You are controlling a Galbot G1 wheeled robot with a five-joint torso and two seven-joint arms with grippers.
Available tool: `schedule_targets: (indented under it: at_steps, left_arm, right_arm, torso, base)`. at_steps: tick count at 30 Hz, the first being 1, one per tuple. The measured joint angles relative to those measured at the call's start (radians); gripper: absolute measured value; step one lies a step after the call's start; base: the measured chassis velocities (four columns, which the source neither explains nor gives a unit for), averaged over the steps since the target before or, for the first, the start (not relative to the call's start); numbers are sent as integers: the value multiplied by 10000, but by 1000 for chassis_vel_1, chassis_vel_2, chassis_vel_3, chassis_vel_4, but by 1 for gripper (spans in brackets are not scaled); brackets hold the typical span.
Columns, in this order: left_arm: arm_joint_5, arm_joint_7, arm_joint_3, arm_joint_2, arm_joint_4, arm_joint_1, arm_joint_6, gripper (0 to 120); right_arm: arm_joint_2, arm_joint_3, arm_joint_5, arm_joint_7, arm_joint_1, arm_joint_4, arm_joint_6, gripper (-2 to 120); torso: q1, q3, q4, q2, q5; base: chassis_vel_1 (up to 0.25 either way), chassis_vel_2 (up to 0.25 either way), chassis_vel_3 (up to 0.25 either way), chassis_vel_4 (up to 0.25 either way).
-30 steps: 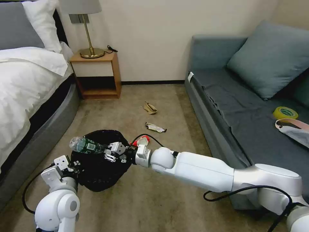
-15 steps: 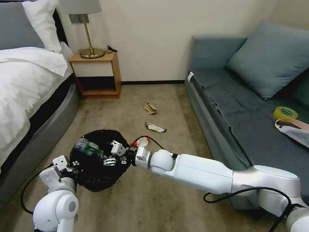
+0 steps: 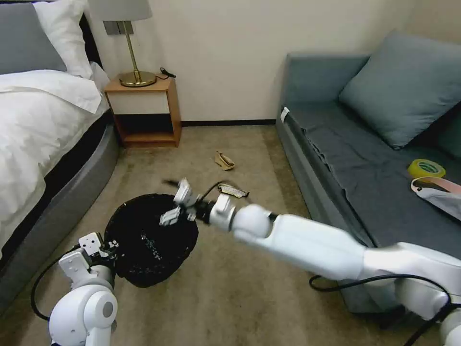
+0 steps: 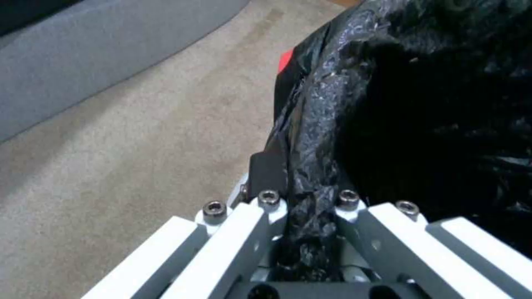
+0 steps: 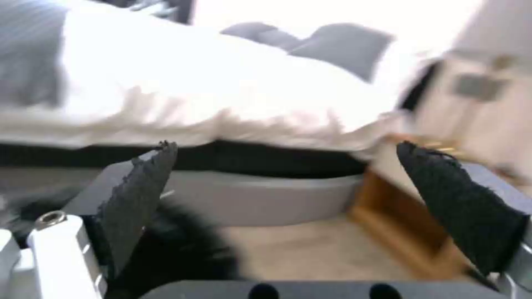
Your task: Pick up the trash bin, then pick up the garbage on the floor and place it into the trash bin.
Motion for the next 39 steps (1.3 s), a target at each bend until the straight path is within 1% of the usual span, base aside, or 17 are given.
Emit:
schedule_targets:
  at_steps: [3, 5, 8, 9, 12, 13, 15, 19, 21, 26, 29, 30, 31, 32, 33, 36, 39]
  left_arm:
    - [10, 8, -28, 5, -1, 12, -20, 3]
    - [10, 8, -29, 5, -1, 12, -22, 3]
    - [30, 39, -117, 52, -1, 43, -65, 3]
    - [30, 39, -117, 52, -1, 43, -65, 3]
    - [40, 94, -176, 114, -1, 50, -78, 3]
    - [40, 94, -176, 114, -1, 50, -78, 3]
    - [41, 134, -201, 172, 4, 57, -108, 3]
    - [45, 164, -197, 224, 10, 62, -124, 3]
    - [62, 183, -148, 231, -13, 98, -140, 3]
    - [161, 240, -54, 250, -1, 115, -195, 3]
    - [192, 268, -32, 259, 12, 124, -223, 3]
    - [216, 306, 14, 274, 39, 136, -253, 3]
    - [232, 373, 106, 313, 102, 111, -274, 3]
    - [232, 382, 131, 345, 128, 95, -275, 3]
    - [232, 382, 131, 345, 128, 95, -275, 3]
    - [228, 400, 193, 419, 195, 66, -275, 3]
    - [224, 404, 229, 446, 258, 43, -275, 3]
  right_arm:
    - [-633, 801, -15, 470, -305, 802, -306, 100]
    - [-682, 879, -23, 509, -346, 864, -338, 100]
    - [-1572, 2734, -176, 1261, -1620, 2017, -1080, 100]
    - [-1572, 2734, -176, 1261, -1620, 2017, -1080, 100]
    - [-2306, 4820, -421, 2141, -3529, 3189, -1958, 100]
    - [-2306, 4820, -421, 2141, -3529, 3189, -1958, 100]
    - [-2647, 6392, -601, 2983, -4989, 4331, -2535, 100]
    - [-2632, 7520, -801, 3844, -6343, 5147, -2939, 100]
    - [-2300, 8552, -1236, 4347, -7595, 5650, -3155, 100]
    - [-1637, 9984, -1922, 4675, -9235, 6252, -3303, 100]
    - [-1446, 10290, -2118, 4701, -9641, 6359, -3305, 100]
    - [-1123, 10644, -2453, 4708, -10222, 6475, -3279, 100]
    - [-212, 11176, -3632, 4600, -11567, 6693, -2865, 100]
    - [262, 11245, -4107, 4493, -12000, 6754, -2585, 100]
    - [262, 11245, -4107, 4493, -12000, 6754, -2585, 100]
    - [1533, 11179, -5363, 4209, -12807, 6778, -1725, 100]
    - [2172, 11023, -5883, 4113, -13162, 6775, -1250, 100]
  torso:
    - [0, 0, 0, 0, 2]
    - [0, 0, 1, 0, 1]
    - [0, 0, 1, 1, 1]
    - [0, 0, 1, 1, 1]
    - [0, 0, -5, 0, 2]
    - [0, 0, -5, 0, 2]
    - [-1, -1, -4, 1, -1]
    - [0, -1, -1, 2, -1]
    - [-1, -1, -1, 2, 1]
    - [-1, -1, 1, 2, -3]
    - [-1, -1, 1, 2, -5]
    - [-1, -1, 0, 2, -3]
    - [-1, -1, -1, 2, -3]
    - [-1, -1, -2, 2, -3]
    - [-1, -1, -2, 2, -3]
    - [-1, -1, -1, 2, -3]
    - [-1, -1, 0, 2, -3]
  base:
    - [0, 0, 0, 0]
    - [0, 0, 0, 0]
    - [0, 0, 0, 0]
    - [0, 0, 0, 0]
    - [0, 0, 0, 0]
    - [0, 0, 0, 0]
    - [0, 0, 0, 0]
    - [0, 0, 0, 0]
    - [0, 0, 0, 0]
    - [0, 0, 0, 0]
    - [0, 0, 0, 0]
    - [0, 0, 0, 0]
    - [0, 0, 0, 0]
    - [0, 0, 0, 0]
    - [0, 0, 0, 0]
    - [0, 0, 0, 0]
    - [0, 0, 0, 0]
